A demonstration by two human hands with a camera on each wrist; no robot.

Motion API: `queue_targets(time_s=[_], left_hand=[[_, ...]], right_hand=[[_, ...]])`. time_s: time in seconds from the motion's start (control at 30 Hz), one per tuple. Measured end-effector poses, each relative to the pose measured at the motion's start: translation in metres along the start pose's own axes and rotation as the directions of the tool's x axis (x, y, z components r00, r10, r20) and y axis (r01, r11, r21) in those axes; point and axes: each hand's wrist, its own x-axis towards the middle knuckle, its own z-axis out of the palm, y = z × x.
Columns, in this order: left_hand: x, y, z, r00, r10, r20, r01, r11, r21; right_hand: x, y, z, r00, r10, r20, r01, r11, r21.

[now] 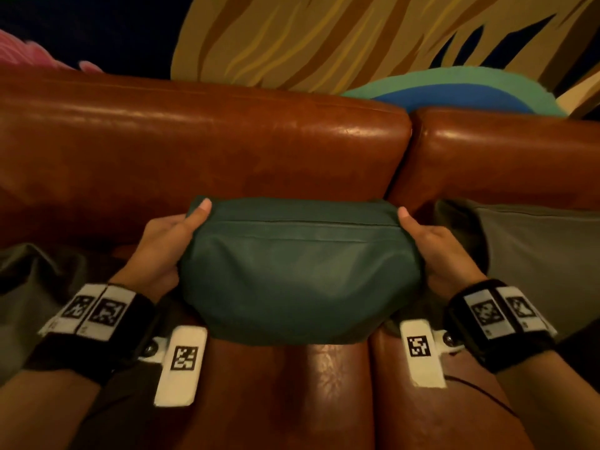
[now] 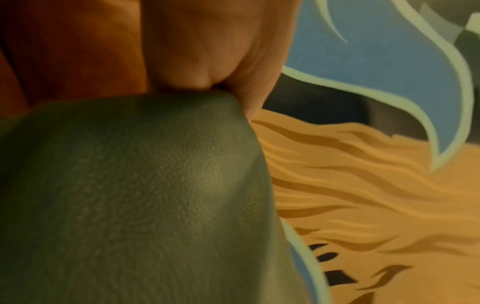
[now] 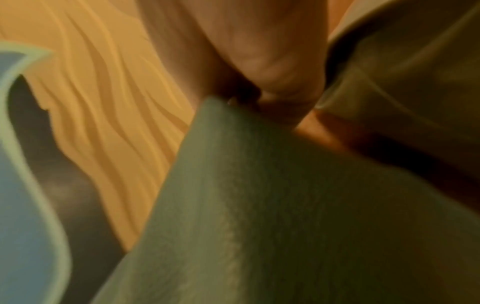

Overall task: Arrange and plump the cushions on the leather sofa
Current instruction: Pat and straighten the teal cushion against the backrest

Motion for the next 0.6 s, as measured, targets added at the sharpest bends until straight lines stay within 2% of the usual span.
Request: queue_targets(time_s=[0.07, 0.17, 0.27, 0.4, 0.47, 0.53, 0.6], left_hand=[[0.001, -0.002, -0.002, 0.999, 0.045, -0.005, -0.045, 0.999, 0.025], [0.000, -0.021, -0.010, 0.992, 0.089, -0.086, -0.069, 0.974, 0.216], [-0.018, -0.042, -0.010, 0.984, 0.154, -0.090, -0.120, 0.945, 0.306], [-0.033, -0.038, -0.007, 0.932, 0.356, -0.063, -0.326, 0.902, 0.281], [-0.035, -0.041, -0.009, 0.896, 0.432, -0.100, -0.382, 0.867, 0.319], [-0.037, -0.050, -0.008, 0.907, 0.405, -0.115, -0.366, 0.893, 0.263], [-0.036, -0.065, -0.007, 0.929, 0.351, -0.113, -0.321, 0.921, 0.220]], right_hand=[[-0.007, 0.013, 0.003, 0.999, -0.031, -0.030, 0.033, 0.997, 0.068], [-0.020, 0.039, 0.005, 0.990, -0.072, -0.122, 0.089, 0.985, 0.145], [-0.029, 0.051, 0.004, 0.980, -0.142, -0.139, 0.155, 0.984, 0.087], [-0.033, 0.038, 0.005, 0.967, -0.238, -0.087, 0.246, 0.963, 0.108], [-0.035, 0.038, 0.006, 0.973, -0.216, -0.079, 0.226, 0.961, 0.157], [-0.037, 0.039, 0.008, 0.982, -0.165, -0.092, 0.180, 0.965, 0.192], [-0.036, 0.045, 0.010, 0.978, -0.138, -0.156, 0.164, 0.973, 0.165]])
